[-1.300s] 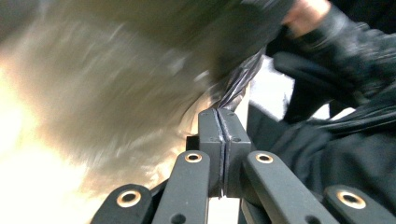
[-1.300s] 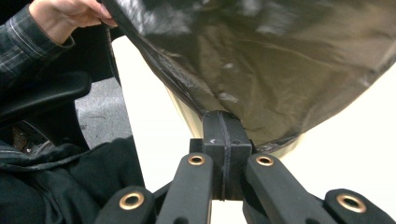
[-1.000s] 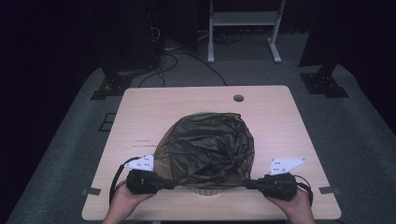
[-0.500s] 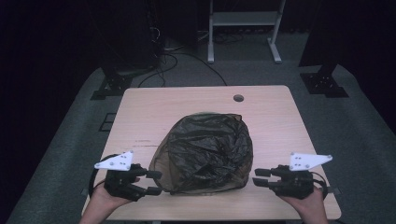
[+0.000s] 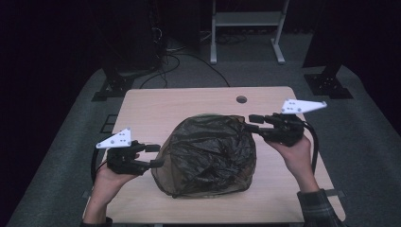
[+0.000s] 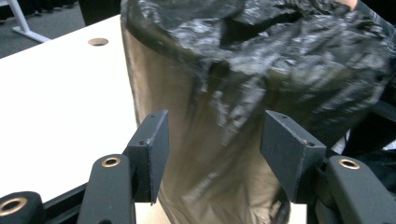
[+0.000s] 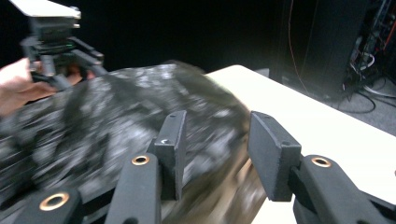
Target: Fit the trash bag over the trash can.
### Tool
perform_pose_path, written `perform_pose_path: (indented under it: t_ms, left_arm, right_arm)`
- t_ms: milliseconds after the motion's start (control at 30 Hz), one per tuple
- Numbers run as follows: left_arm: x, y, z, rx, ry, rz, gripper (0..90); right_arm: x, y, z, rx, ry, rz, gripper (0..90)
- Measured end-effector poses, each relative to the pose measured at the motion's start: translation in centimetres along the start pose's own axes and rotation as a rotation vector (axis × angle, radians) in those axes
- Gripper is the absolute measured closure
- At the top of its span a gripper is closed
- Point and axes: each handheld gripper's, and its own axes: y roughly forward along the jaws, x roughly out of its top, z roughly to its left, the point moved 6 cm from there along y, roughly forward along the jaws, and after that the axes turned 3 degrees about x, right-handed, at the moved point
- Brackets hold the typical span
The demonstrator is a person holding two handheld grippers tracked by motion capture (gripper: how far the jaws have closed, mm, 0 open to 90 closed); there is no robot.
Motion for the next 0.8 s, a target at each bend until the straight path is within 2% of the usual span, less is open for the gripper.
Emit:
perform_pose_path:
  t_ms: [33,133,167,233,267,300,400,433,467,500,600,633,667,700,800]
  left_arm:
    - [0.0,0.2,0.3,0.002,-0.001,-0.001,40.6]
    - [-0.2,0.6,0.8,0.004,-0.010,0.007,41.5]
    - [-0.3,0.8,1.0,0.005,-0.015,0.014,41.5]
    - [-0.7,1.1,1.4,-0.007,-0.024,0.032,47.4]
    - [-0.7,1.1,1.4,-0.007,-0.024,0.032,49.2]
    - [-1.0,1.3,1.5,-0.027,-0.028,0.050,55.5]
    - [-1.2,1.6,1.4,-0.041,-0.020,0.068,77.0]
    - [-1.2,1.7,1.4,-0.044,-0.014,0.076,77.0]
    - [-1.2,1.8,1.4,-0.045,-0.010,0.079,85.5]
    - [-1.1,1.9,1.6,-0.039,-0.006,0.077,89.6]
    - [-0.5,1.8,2.5,0.000,-0.022,0.028,89.9]
    - [0.1,1.8,3.2,0.016,-0.030,0.005,89.9]
    - [0.1,1.8,3.2,0.016,-0.030,0.005,89.9]
    - [0.7,1.9,4.0,0.039,-0.033,-0.015,89.9]
    - [1.3,2.1,4.7,0.056,-0.033,-0.033,89.9]
  right_arm:
    - [0.4,1.4,-1.1,-0.005,0.011,0.012,56.6]
    - [0.5,2.3,-1.7,-0.002,0.021,0.024,59.2]
    - [0.5,2.8,-2.0,0.001,0.027,0.029,62.7]
    - [0.3,3.8,-2.5,0.026,0.034,0.055,81.2]
    - [0.3,4.0,-2.6,0.026,0.036,0.058,86.4]
    - [0.2,4.2,-2.6,0.038,0.037,0.060,88.3]
    - [0.2,4.3,-2.6,0.036,0.036,0.062,89.7]
    - [0.3,4.3,-2.6,0.037,0.039,0.061,89.7]
    - [0.3,4.3,-2.6,0.036,0.040,0.061,89.7]
    - [0.3,4.3,-2.7,0.031,0.041,0.058,89.8]
    - [0.4,4.1,-3.4,0.008,0.049,0.046,89.8]
    - [0.4,4.0,-3.6,0.002,0.053,0.043,89.8]
    - [0.4,4.0,-3.6,0.002,0.053,0.043,89.8]
    - [0.3,3.9,-4.4,-0.018,0.068,0.040,89.9]
    - [0.2,3.9,-5.0,-0.033,0.080,0.039,89.9]
